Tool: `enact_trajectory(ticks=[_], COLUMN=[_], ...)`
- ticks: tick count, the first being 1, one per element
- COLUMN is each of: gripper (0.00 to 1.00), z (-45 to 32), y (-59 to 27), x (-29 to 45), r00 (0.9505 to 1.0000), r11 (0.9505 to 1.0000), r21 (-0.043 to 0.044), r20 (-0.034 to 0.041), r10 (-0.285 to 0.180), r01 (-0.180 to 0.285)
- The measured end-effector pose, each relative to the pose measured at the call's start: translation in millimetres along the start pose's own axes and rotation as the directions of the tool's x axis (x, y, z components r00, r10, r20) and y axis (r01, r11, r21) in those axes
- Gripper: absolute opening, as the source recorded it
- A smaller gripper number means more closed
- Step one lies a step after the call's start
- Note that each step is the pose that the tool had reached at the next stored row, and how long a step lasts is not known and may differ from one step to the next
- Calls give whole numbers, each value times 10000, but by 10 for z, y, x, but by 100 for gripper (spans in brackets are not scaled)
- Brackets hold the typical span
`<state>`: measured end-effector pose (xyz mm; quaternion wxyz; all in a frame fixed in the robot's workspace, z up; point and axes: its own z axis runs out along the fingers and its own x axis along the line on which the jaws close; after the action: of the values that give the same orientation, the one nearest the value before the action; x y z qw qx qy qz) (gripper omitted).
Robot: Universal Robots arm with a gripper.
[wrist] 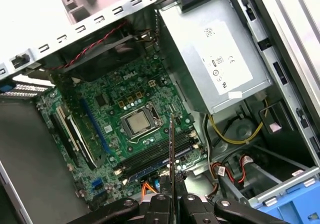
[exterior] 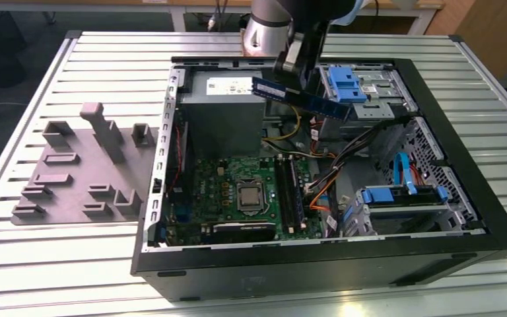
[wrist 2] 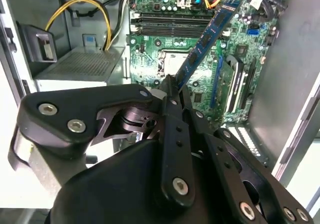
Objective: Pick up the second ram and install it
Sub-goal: 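Insert the second ram into the second slot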
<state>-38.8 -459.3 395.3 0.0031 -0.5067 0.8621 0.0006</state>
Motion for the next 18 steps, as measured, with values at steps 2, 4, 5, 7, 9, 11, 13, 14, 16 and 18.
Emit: enact_trajectory(ticks=[2, 4, 5, 7, 9, 11, 13, 14, 16, 18], gripper=[14, 14, 14, 14, 14, 14, 14, 14, 14, 14], z=[3, 6, 8, 10, 13, 16, 21, 23, 29, 34], y=[0, 0, 0, 0, 0, 0, 0, 0, 0, 0], x=[0, 0, 0, 0, 0, 0, 0, 0, 0, 0], r00=[9997, 9990, 9983, 9966, 9942, 9910, 9862, 9834, 9767, 9684], r11=[9997, 9990, 9983, 9966, 9942, 9910, 9862, 9834, 9767, 9684], r21=[1, 3, 3, 5, 6, 8, 12, 15, 22, 30], r20=[0, -1, -1, -2, -2, -2, -4, -7, -13, -20], r10=[233, 455, 580, 823, 1075, 1339, 1653, 1815, 2144, 2495], r01=[-233, -455, -580, -823, -1075, -1339, -1653, -1815, -2144, -2495])
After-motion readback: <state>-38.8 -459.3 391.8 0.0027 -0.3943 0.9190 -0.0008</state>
